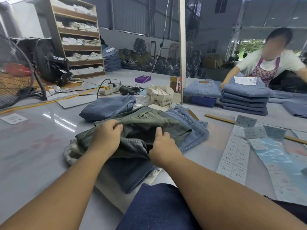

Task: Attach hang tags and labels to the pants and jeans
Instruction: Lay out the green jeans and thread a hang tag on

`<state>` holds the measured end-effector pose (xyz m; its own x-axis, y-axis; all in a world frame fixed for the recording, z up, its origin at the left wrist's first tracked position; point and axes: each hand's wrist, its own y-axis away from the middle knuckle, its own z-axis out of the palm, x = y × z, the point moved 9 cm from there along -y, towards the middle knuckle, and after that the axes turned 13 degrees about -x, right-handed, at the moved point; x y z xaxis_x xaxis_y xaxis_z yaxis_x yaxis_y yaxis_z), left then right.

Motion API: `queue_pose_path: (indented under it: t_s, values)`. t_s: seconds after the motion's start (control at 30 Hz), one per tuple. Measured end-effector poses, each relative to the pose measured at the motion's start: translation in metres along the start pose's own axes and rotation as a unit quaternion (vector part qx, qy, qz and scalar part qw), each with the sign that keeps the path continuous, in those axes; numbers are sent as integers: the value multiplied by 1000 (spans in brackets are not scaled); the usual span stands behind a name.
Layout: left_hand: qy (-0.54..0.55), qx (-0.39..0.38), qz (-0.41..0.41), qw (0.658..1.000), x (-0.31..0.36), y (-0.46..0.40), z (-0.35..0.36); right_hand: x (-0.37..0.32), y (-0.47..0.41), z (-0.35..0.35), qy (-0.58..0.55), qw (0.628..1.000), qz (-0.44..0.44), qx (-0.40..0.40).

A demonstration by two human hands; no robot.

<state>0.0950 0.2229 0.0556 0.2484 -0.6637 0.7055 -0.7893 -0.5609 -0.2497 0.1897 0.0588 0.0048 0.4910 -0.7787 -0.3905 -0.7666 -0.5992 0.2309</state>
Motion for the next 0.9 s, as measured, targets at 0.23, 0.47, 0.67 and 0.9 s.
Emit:
queue_pose_path:
  t_s: [0.23, 0.47, 0.67, 0.9]
  values:
    - [-53, -28, 5, 998, -4, 5, 12, 15, 0, 11, 6, 995, 54, -78]
    - [-139, -118, -27, 983, -10, 21, 51, 17, 1, 24, 5, 988, 59, -144]
    - [-306, -283, -16, 909, 7, 28, 114, 18, 0, 19, 18, 988, 55, -143]
    - [-360, -240, -18, 901, 10, 31, 125, 22, -8, 9, -220, 973, 42, -48]
